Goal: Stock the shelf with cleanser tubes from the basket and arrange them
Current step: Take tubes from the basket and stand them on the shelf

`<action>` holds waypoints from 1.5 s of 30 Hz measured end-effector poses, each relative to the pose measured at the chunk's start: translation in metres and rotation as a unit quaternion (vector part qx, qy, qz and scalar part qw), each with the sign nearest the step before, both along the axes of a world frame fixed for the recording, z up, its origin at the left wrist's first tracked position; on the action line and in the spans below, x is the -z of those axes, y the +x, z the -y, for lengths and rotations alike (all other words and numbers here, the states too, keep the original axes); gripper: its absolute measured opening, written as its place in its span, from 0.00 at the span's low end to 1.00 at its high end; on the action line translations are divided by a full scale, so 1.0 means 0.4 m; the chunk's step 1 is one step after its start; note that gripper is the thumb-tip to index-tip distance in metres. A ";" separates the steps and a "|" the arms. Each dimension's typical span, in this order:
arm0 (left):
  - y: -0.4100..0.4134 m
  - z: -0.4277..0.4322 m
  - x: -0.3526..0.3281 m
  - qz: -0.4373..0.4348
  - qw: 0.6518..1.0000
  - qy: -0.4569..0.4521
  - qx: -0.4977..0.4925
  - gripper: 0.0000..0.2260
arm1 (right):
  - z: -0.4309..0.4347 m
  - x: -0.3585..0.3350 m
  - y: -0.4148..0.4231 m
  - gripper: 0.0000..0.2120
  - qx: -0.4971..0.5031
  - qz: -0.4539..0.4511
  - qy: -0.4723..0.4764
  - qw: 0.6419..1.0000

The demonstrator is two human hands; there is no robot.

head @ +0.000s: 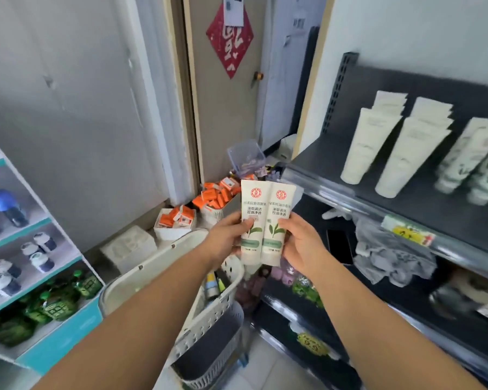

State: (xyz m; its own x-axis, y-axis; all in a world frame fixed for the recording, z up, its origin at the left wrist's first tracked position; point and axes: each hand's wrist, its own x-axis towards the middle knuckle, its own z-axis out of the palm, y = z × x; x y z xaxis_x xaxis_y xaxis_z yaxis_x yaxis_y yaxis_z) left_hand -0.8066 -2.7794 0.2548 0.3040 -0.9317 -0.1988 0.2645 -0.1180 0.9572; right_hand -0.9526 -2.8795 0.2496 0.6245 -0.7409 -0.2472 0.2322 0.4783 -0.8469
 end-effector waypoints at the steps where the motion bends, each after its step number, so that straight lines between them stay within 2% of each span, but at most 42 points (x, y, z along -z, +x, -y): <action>1: -0.035 0.027 -0.017 0.005 1.000 -0.008 0.012 0.09 | 0.019 -0.018 -0.040 0.17 0.009 0.001 -0.015 1.000; 12: -0.446 0.291 -0.141 0.019 0.992 -0.071 0.098 0.13 | 0.214 -0.161 -0.479 0.16 0.105 0.003 -0.100 0.989; 16: -0.589 0.372 -0.183 0.037 0.986 -0.114 0.116 0.12 | 0.280 -0.199 -0.616 0.18 0.165 0.001 -0.171 0.971; 19: -0.685 0.432 -0.218 0.061 0.979 -0.154 0.123 0.13 | 0.321 -0.235 -0.707 0.16 0.196 -0.013 -0.220 0.956; 23: -0.771 0.529 -0.235 0.129 0.968 -0.182 0.116 0.14 | 0.368 -0.264 -0.790 0.15 0.250 -0.049 -0.278 0.926; 27: -0.806 0.618 -0.193 0.259 0.948 -0.156 0.098 0.13 | 0.408 -0.234 -0.829 0.16 0.304 -0.175 -0.322 0.879; 33: -0.787 0.725 -0.157 0.382 0.913 -0.129 0.068 0.13 | 0.470 -0.185 -0.822 0.15 0.296 -0.275 -0.339 0.850; 38: -0.774 0.793 -0.158 0.379 0.911 -0.133 0.093 0.15 | 0.532 -0.187 -0.803 0.17 0.329 -0.304 -0.330 0.831; 45: -0.774 0.825 -0.154 0.366 0.916 -0.139 0.087 0.16 | 0.568 -0.183 -0.798 0.19 0.330 -0.320 -0.322 0.828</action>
